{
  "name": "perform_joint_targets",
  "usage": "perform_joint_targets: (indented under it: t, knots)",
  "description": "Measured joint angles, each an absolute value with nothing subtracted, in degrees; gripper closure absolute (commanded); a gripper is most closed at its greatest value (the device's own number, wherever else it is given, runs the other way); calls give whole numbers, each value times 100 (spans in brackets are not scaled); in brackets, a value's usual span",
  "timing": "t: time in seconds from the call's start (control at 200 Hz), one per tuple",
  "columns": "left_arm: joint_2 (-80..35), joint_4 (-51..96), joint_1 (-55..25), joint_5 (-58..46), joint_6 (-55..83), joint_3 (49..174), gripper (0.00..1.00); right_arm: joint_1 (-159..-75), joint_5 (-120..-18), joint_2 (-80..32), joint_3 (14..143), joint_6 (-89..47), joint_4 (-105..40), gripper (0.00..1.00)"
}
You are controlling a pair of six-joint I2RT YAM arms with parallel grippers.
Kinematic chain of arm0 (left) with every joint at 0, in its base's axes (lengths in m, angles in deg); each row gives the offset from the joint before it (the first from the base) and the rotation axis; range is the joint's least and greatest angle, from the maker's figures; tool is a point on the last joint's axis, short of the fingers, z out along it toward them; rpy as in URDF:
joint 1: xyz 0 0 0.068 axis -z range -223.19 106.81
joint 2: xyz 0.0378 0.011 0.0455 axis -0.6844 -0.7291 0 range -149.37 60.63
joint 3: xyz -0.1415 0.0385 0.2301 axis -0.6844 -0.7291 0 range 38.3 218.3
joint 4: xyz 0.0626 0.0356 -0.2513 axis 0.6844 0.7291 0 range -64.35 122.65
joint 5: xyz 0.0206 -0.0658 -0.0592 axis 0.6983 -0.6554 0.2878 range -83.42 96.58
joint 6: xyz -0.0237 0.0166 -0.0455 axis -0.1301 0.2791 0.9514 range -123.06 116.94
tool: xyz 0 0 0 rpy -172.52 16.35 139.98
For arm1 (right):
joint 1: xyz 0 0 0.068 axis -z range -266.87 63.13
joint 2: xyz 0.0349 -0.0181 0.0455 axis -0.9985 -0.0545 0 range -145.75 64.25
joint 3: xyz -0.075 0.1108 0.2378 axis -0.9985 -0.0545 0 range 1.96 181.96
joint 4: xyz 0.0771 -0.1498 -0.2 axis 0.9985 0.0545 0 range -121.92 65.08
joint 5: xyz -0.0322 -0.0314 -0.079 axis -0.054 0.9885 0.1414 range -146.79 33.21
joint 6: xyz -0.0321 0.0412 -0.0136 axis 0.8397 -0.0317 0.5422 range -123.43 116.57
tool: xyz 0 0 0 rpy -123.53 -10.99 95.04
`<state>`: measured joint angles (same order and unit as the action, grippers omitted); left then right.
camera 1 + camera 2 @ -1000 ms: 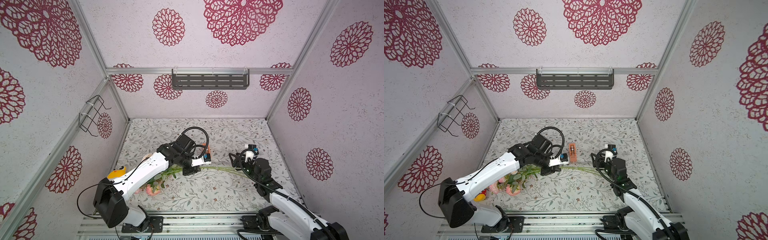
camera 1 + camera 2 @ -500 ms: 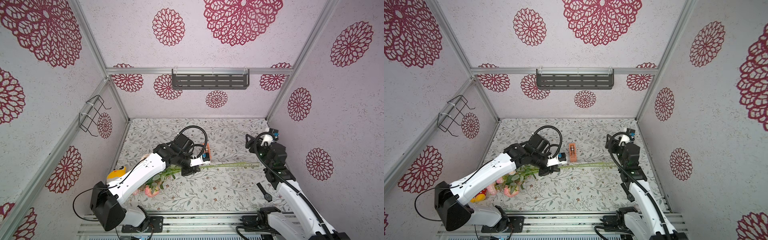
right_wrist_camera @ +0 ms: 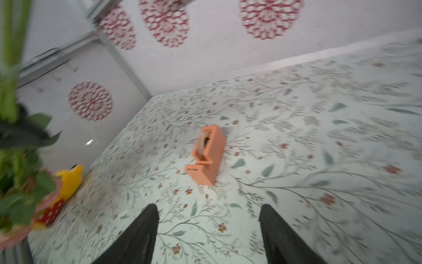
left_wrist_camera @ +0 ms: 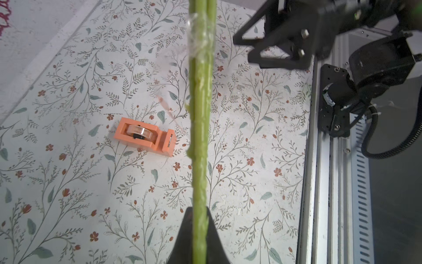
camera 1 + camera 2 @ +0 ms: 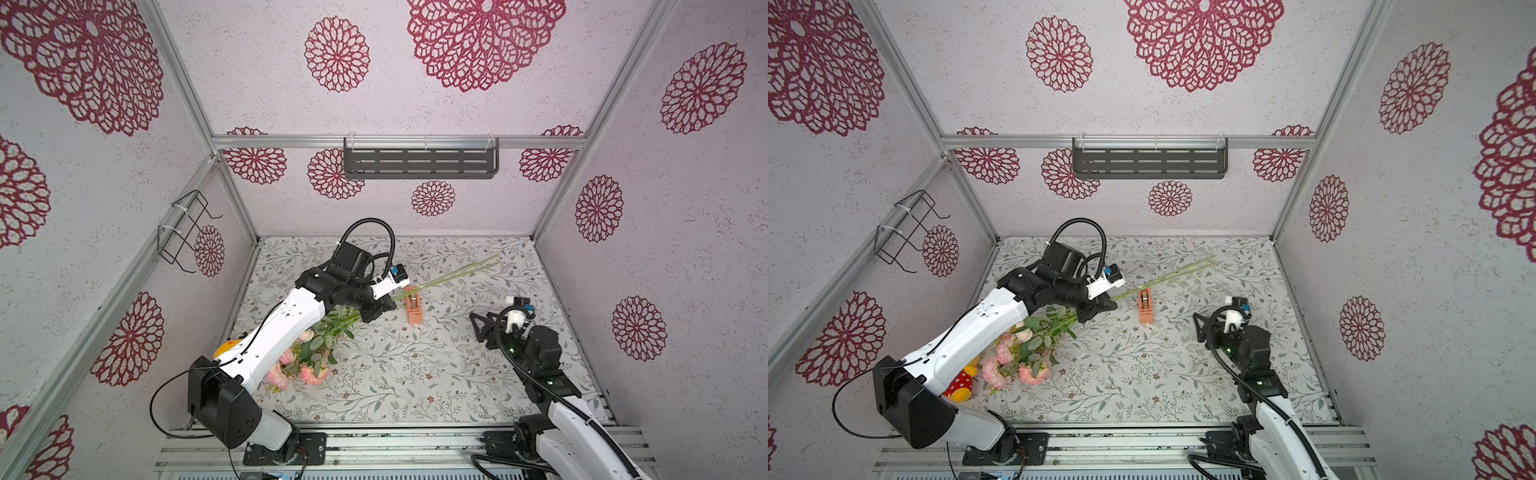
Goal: Wrap bouquets with tape
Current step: Wrap the tape around the bouquet.
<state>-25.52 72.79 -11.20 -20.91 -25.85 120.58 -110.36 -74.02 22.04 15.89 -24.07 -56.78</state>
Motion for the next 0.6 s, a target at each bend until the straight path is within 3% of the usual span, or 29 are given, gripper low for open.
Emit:
perform_joint_targets:
  t: [0.12, 0.25, 0.6]
  knots:
    - [-2552, 7134, -1122, -2100, -2255, 12076, 100, -12387, -7055, 1216, 1606, -1902, -7086, 26]
    - [-2552, 7071, -1122, -2124, -2051, 12076, 100, -13097, -6509, -24, 2070, -1327, -7938, 27]
    - [-2552, 7095, -1122, -2248, -1986, 12032, 100, -13202, -5403, -1169, 2920, -547, -9099, 24]
